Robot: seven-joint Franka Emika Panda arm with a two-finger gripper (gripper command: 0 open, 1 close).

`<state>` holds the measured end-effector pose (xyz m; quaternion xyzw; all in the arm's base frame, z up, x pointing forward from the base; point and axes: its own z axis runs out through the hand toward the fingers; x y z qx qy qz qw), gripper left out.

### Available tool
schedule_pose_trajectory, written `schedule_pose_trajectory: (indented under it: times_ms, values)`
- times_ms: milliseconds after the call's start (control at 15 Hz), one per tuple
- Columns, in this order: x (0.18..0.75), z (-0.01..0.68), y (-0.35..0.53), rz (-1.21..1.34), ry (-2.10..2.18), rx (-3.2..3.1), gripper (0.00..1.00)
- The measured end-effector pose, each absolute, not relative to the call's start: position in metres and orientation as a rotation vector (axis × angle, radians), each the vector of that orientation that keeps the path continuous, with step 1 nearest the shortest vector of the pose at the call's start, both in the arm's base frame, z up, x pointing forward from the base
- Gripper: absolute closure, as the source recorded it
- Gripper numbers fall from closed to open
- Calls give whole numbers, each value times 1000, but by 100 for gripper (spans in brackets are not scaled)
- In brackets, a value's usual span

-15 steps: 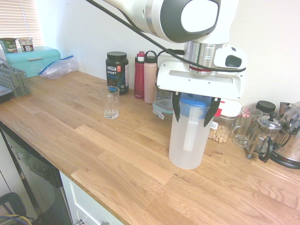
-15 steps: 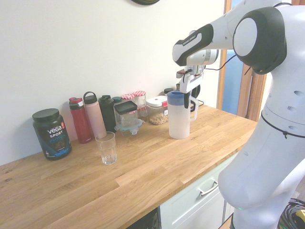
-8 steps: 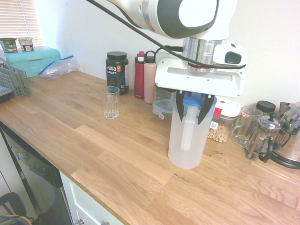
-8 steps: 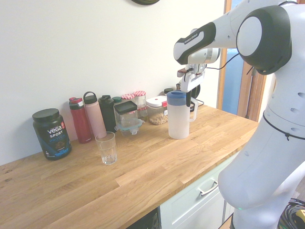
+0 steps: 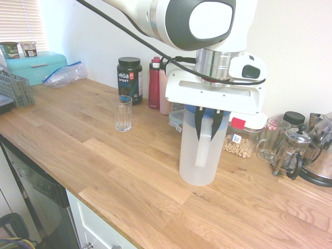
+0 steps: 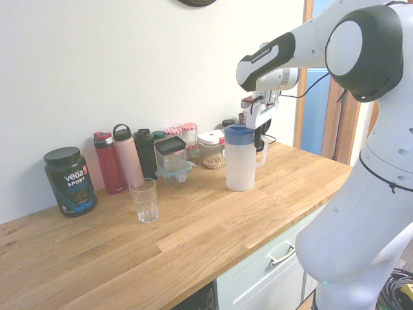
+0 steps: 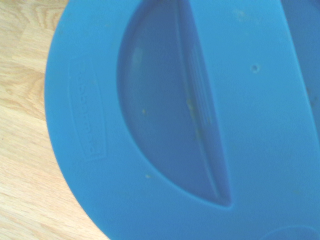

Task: Pour me some water

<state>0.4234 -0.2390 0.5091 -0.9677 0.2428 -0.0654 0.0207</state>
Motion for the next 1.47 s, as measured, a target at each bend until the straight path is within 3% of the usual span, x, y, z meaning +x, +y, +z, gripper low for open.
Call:
schedule_pose_trajectory:
  times_ms: [600,1467]
  values:
    - [418,553,-213,-286,685,-3010,100]
    - [466,584,-29,-239,344,-3178,100]
